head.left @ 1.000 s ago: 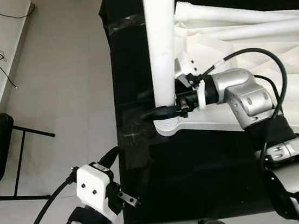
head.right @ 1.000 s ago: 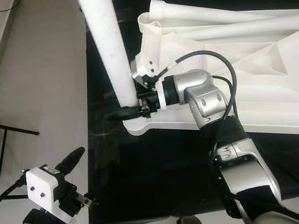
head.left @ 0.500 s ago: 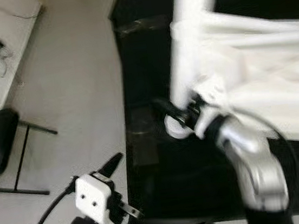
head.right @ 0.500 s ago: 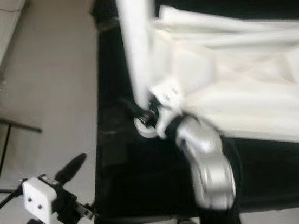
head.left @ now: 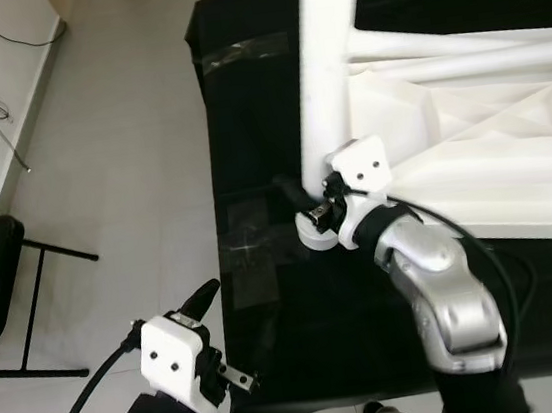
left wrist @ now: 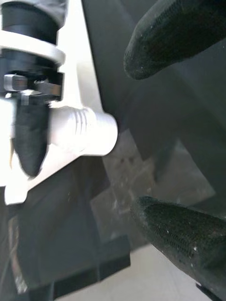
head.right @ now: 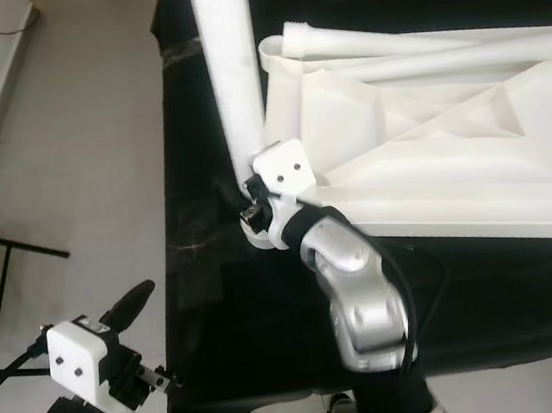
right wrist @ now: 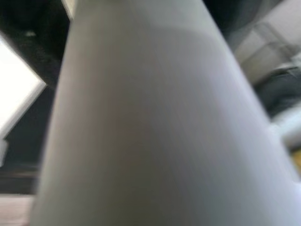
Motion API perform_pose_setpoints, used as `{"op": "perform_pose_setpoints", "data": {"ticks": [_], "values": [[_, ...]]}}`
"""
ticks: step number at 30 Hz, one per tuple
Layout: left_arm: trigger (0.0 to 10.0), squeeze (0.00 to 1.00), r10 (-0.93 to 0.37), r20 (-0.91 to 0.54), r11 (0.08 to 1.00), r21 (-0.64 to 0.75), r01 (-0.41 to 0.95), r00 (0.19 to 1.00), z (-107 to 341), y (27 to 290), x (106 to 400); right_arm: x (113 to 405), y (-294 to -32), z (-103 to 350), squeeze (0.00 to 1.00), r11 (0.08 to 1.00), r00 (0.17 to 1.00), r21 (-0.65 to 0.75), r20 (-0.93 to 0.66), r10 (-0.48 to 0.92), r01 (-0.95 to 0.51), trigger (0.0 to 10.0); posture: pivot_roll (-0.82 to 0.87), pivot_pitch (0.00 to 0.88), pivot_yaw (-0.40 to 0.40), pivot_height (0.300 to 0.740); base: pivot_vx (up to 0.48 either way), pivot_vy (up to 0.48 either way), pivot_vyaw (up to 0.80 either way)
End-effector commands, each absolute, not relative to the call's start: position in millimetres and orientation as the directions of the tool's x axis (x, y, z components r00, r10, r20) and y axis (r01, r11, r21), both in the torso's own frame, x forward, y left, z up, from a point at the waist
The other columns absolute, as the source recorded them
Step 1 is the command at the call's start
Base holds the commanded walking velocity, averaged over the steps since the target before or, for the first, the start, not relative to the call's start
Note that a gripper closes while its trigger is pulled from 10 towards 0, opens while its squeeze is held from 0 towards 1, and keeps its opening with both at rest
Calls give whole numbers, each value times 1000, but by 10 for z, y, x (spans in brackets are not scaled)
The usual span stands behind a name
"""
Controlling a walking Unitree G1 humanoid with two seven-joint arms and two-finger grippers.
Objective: Building children table
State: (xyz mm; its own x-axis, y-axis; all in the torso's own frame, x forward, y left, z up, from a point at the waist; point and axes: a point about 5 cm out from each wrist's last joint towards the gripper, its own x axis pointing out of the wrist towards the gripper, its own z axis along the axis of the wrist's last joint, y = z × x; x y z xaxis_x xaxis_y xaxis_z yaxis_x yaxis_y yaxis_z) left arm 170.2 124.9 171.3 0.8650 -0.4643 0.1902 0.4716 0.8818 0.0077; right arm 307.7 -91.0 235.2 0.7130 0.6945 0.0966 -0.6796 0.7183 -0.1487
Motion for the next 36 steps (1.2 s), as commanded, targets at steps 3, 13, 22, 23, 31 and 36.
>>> {"op": "perform_pose_setpoints", "data": {"ticks": [3,13,22,23,31,36], "values": [[10000,0,-478,173,875,10,484,861,1672,1246,1694,3096,-854,2545,1000,381,373,-220,78,924,-898,10000,-55,301,66,740,0,0,0],[10000,0,-478,177,875,7,484,860,1675,1239,1683,3331,-742,2753,0,28,38,-249,-34,999,-968,10000,-33,304,66,740,0,0,0],[10000,0,-474,176,877,7,480,863,1679,1238,1669,3440,-747,2810,0,-46,-39,-233,-33,999,-971,0,-23,311,61,740,0,0,0],[10000,0,-474,176,877,7,480,863,1680,1238,1669,3448,-752,2813,0,-47,-40,-233,-32,999,-971,0,-23,311,61,740,0,0,0],[10000,0,-474,178,877,7,480,863,1679,1238,1676,3516,-859,2796,0,7,14,-248,-25,1000,-969,0,-27,310,62,740,0,0,0],[10000,0,-474,178,877,6,481,862,1678,1235,1676,3450,-1064,2483,0,491,496,-209,32,868,-846,0,-37,317,51,740,0,0,0]]}}
